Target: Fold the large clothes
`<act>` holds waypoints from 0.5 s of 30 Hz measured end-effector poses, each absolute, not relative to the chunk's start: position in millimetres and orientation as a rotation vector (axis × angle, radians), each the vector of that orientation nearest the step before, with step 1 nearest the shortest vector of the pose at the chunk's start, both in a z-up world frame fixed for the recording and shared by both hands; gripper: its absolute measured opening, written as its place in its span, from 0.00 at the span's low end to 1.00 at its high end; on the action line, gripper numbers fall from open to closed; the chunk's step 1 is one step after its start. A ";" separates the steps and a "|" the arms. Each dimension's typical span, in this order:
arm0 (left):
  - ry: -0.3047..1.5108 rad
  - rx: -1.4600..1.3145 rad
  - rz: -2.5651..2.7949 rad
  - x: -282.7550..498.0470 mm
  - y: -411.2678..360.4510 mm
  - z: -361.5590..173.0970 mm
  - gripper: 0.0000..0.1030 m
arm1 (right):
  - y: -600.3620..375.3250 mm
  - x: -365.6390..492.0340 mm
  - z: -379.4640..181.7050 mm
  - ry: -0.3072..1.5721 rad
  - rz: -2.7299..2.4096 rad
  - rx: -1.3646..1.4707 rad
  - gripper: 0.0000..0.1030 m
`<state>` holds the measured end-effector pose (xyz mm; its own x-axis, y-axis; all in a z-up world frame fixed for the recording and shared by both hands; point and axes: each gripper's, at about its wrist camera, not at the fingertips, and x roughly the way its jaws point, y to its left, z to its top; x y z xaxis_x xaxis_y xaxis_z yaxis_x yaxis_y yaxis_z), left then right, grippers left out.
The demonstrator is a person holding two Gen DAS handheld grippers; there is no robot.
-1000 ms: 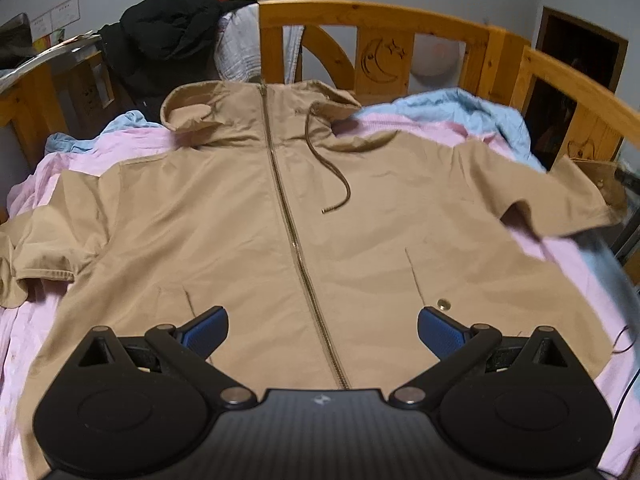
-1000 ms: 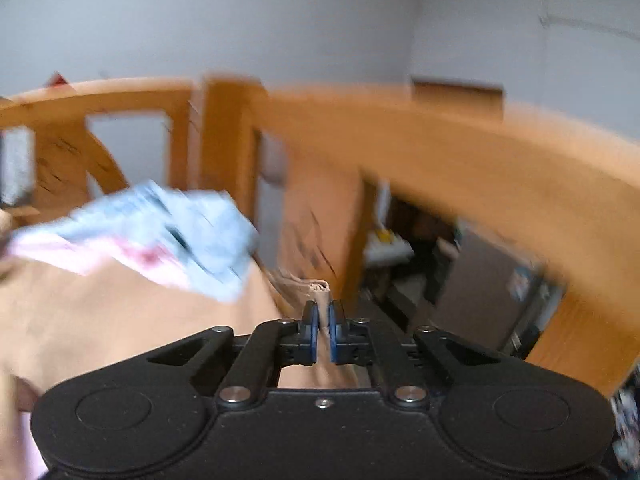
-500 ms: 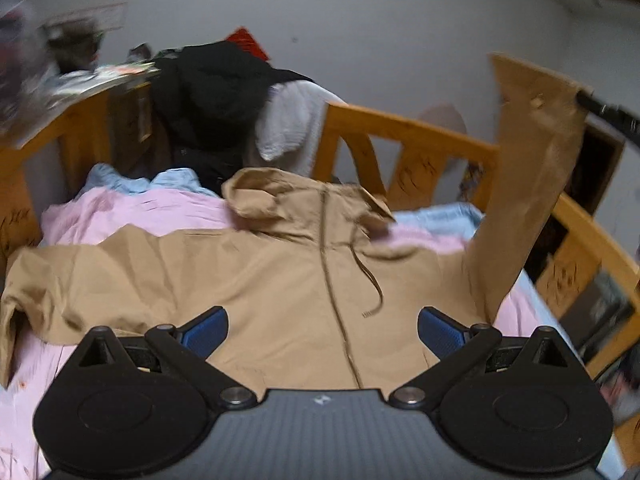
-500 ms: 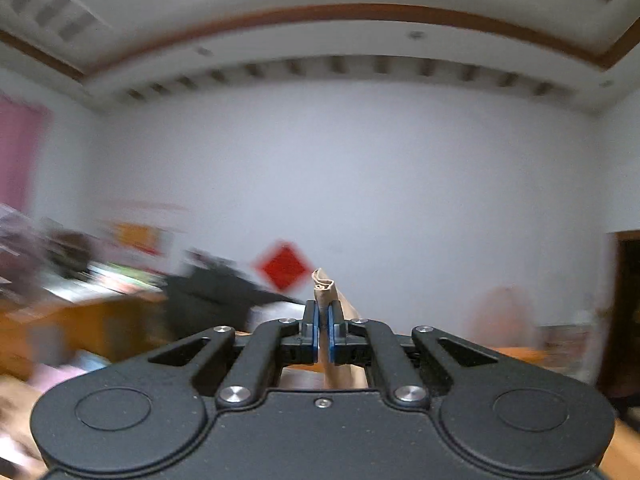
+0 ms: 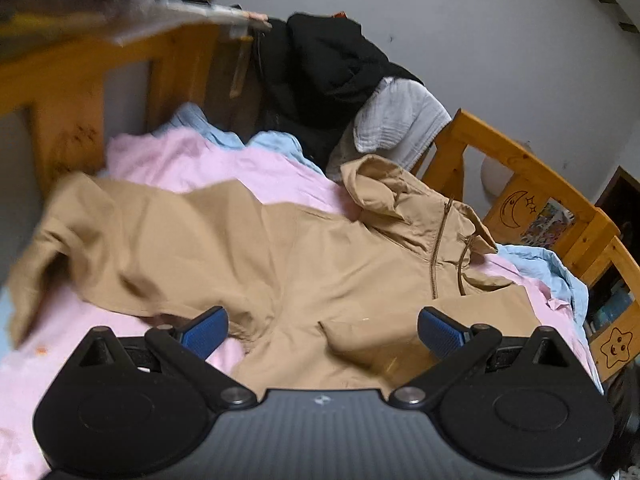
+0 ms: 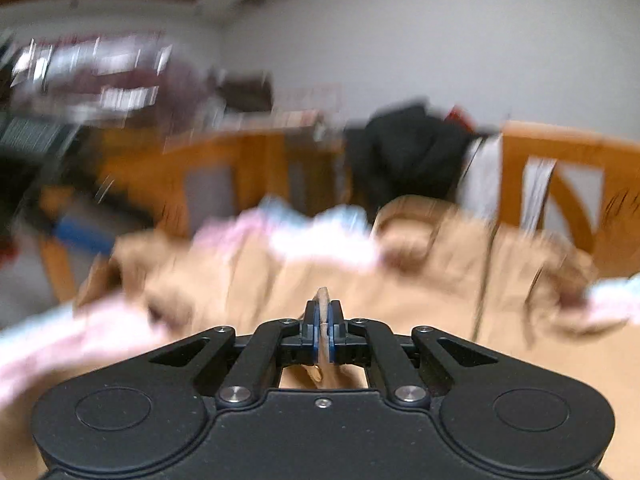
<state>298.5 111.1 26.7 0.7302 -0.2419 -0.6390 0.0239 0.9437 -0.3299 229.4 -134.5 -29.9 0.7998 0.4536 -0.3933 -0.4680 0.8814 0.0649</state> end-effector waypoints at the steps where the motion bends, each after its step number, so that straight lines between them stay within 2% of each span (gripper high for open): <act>1: 0.740 -0.313 -0.161 302.1 106.3 18.0 0.99 | -130.3 223.9 -39.9 0.443 0.514 -0.056 0.12; 2: 0.738 -0.319 -0.175 307.5 101.8 10.1 0.99 | -133.2 221.7 -54.1 0.461 0.544 -0.057 0.26; 3: 0.737 -0.325 -0.189 312.4 96.6 1.7 0.99 | -140.0 218.1 -55.2 0.473 0.575 -0.053 0.44; 5: 0.751 -0.340 -0.209 321.8 86.6 -15.4 0.99 | -161.9 213.5 -46.6 0.485 0.597 -0.037 0.61; 6: 0.759 -0.341 -0.221 324.9 80.6 -21.6 0.99 | -176.5 211.1 -41.0 0.487 0.580 -0.034 0.65; 7: 0.765 -0.339 -0.236 329.1 76.5 -28.1 0.99 | -196.7 208.8 -33.0 0.490 0.545 -0.034 0.66; 9: 0.778 -0.334 -0.243 333.9 67.3 -37.0 0.99 | -237.6 214.6 -21.7 0.506 0.436 -0.039 0.75; 10: 0.793 -0.320 -0.234 336.9 62.7 -41.4 0.99 | -260.3 224.8 -18.3 0.524 0.349 -0.049 0.75; 13: 0.836 -0.211 -0.181 339.6 44.3 -56.6 0.99 | -324.9 268.9 -19.9 0.584 0.121 -0.008 0.75; 15: 0.843 -0.127 -0.146 339.4 30.9 -65.1 0.99 | -364.1 307.0 -32.5 0.669 0.021 0.070 0.67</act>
<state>339.4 30.9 -65.1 0.6561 -0.1786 -0.7332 0.0781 0.9824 -0.1694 307.0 -364.1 -32.5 0.7846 0.0416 -0.6187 0.0034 0.9974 0.0714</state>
